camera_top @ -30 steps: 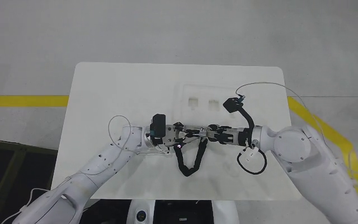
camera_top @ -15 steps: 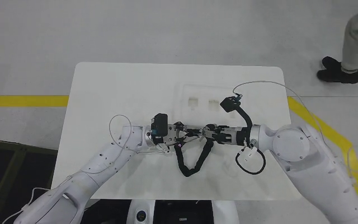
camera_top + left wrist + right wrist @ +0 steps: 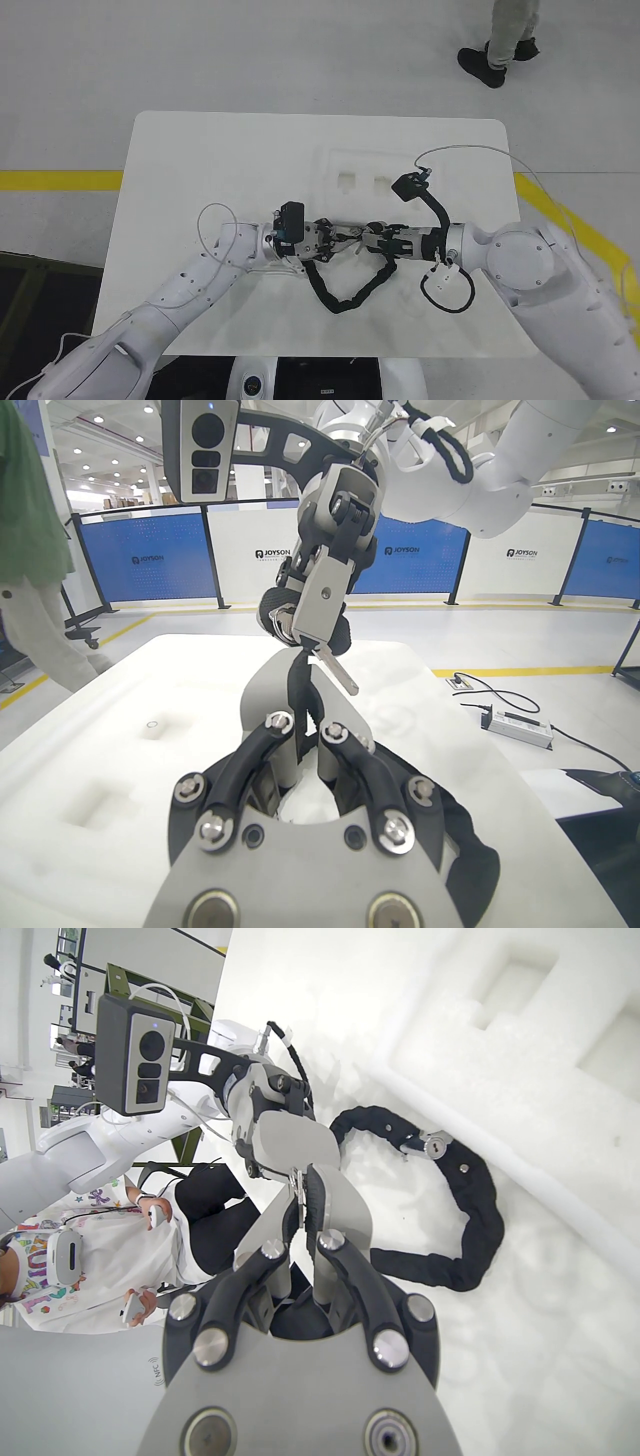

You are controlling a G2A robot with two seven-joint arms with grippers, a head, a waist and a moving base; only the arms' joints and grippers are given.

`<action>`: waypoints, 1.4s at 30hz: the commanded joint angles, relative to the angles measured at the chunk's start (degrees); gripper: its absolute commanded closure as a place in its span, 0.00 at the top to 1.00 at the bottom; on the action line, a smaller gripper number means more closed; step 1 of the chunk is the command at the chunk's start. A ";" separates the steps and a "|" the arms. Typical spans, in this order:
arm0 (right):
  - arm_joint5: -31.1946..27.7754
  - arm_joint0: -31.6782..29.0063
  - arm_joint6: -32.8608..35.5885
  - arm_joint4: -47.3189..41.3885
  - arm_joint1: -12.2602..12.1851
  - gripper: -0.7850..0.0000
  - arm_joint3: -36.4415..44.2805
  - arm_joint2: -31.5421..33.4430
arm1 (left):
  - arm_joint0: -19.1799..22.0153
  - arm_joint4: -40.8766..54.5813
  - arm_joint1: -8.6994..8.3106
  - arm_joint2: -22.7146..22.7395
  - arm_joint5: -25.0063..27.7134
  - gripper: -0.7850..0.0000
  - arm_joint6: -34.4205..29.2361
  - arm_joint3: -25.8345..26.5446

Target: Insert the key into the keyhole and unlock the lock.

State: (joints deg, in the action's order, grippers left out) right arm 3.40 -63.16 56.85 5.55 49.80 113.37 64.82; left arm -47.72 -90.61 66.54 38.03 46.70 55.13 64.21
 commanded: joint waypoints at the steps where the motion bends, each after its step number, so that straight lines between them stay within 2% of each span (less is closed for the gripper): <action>1: -0.03 -0.43 -0.40 -0.30 -0.09 0.00 -0.30 0.91 | 0.01 -0.42 -0.04 0.55 -1.64 0.00 -0.61 -0.81; 8: 0.12 -3.87 0.07 -0.24 -0.88 0.00 0.90 5.59 | 0.02 -4.36 -1.01 2.56 -3.30 0.00 -7.08 -0.79; 10: 0.06 -5.17 0.01 -0.19 -1.12 0.00 1.30 7.02 | 0.18 -5.81 -1.25 2.60 -2.05 0.18 -9.85 0.15; 12: -0.23 -6.38 0.16 -0.24 -1.32 0.00 1.65 8.23 | 0.31 -7.12 -1.32 2.32 -1.19 0.29 -12.64 1.18; 19: -0.78 -9.96 0.37 -0.28 -1.80 0.00 3.32 11.31 | 0.13 -8.02 -0.96 1.64 -0.94 0.29 -20.98 4.26; 26: -1.16 -12.20 0.44 -0.51 -2.06 0.00 4.58 13.36 | -1.75 -4.23 -1.19 3.80 -1.51 0.27 -28.66 6.87; 33: -1.72 -13.51 0.28 -0.77 -2.17 0.00 5.19 14.57 | -3.74 -2.42 -1.82 6.20 -1.70 0.39 -34.88 10.64; 42: -2.54 -14.89 0.10 -1.18 -2.27 0.00 5.34 15.86 | -5.05 -0.82 -2.22 8.02 -0.49 0.47 -42.19 14.76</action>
State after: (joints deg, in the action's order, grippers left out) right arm 0.91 -77.92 56.94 4.44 47.54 118.71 80.59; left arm -52.73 -91.33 64.35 45.95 45.89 13.93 78.46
